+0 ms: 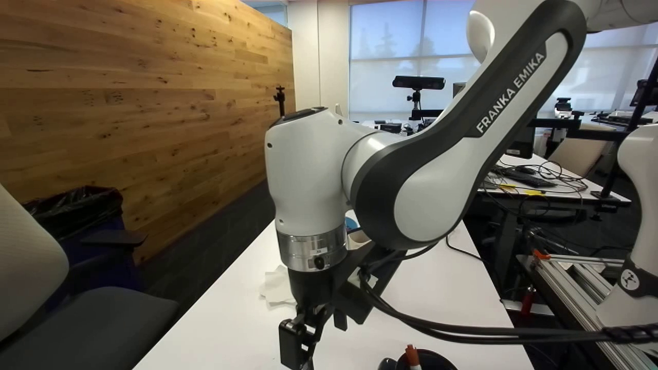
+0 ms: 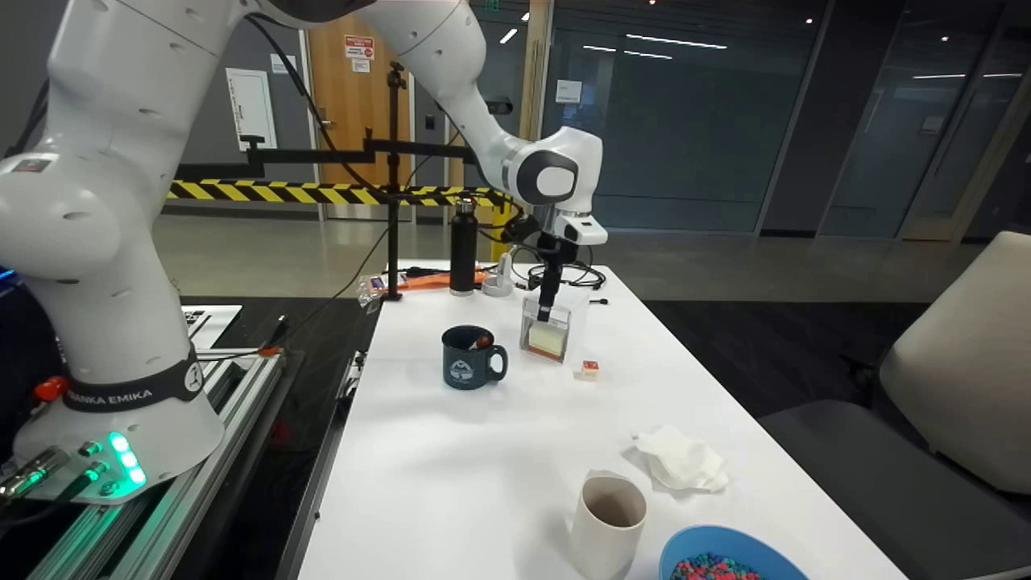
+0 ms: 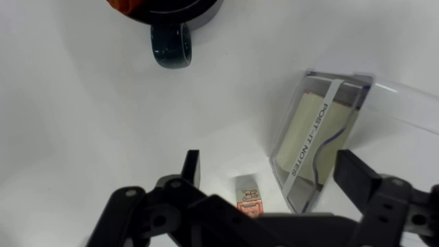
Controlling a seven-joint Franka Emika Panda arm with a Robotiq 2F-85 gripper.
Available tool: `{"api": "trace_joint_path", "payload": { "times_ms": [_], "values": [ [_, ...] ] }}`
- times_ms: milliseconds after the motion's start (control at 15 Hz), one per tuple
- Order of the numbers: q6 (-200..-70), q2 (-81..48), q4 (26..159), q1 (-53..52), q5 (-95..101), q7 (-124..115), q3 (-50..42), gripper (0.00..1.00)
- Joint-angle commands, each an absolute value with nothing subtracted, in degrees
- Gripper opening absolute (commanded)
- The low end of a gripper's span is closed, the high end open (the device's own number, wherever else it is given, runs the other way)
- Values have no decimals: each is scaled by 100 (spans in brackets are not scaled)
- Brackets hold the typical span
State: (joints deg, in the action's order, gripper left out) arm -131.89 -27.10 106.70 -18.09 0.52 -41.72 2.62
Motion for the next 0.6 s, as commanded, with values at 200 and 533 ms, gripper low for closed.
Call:
{"api": "trace_joint_path", "payload": {
  "times_ms": [200, 533],
  "values": [
    [-13251, -2500, 10985, -1851, 100, -4417, 257, 100],
    [-13264, -2431, 11072, -1846, 106, -4484, 260, 100]
  ]
}}
